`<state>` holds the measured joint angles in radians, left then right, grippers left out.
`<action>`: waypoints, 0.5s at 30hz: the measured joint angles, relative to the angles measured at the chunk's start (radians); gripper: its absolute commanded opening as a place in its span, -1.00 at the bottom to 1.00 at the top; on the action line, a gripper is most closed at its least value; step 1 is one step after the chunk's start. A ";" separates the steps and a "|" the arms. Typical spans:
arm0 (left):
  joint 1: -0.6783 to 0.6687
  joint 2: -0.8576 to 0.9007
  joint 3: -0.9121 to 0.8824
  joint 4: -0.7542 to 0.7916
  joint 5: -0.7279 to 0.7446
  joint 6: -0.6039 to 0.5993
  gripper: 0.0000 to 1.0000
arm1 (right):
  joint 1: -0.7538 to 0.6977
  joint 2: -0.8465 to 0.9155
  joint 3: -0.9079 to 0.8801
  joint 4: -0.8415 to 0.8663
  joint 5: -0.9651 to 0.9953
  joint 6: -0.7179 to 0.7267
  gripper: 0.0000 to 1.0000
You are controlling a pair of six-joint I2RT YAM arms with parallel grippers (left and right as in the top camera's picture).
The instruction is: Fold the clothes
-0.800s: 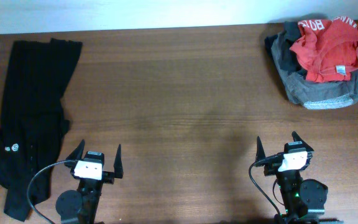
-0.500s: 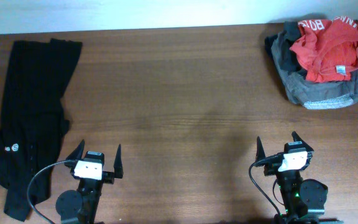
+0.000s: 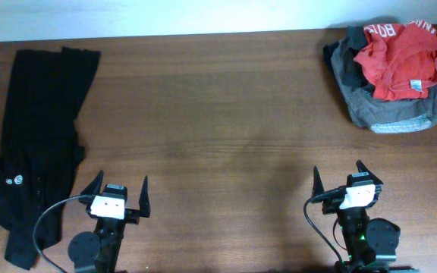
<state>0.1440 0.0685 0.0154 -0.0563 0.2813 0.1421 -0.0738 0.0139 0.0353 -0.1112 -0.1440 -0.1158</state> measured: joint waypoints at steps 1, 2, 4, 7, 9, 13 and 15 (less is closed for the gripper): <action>0.000 0.000 0.000 0.000 0.000 0.000 0.98 | 0.000 0.000 0.000 0.000 0.000 0.000 0.97; 0.000 0.000 0.000 0.000 0.000 0.000 0.98 | 0.000 0.000 0.000 0.000 0.000 0.000 0.98; 0.000 0.000 0.000 0.000 0.000 0.000 0.99 | 0.000 0.000 0.000 0.000 0.000 0.000 0.97; 0.000 0.000 0.000 0.000 0.000 0.000 0.99 | 0.000 0.000 0.000 0.000 0.000 0.000 0.98; 0.000 0.000 0.000 0.000 0.000 0.000 0.98 | 0.000 0.000 0.000 0.000 0.000 0.000 0.98; 0.000 0.000 0.000 0.000 0.000 0.000 0.98 | 0.000 0.000 0.000 0.000 0.000 0.000 0.98; 0.000 0.000 0.000 0.000 0.000 0.000 0.98 | 0.000 0.000 0.000 0.000 0.000 0.000 0.97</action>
<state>0.1440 0.0685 0.0154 -0.0563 0.2810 0.1421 -0.0738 0.0139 0.0353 -0.1112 -0.1440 -0.1158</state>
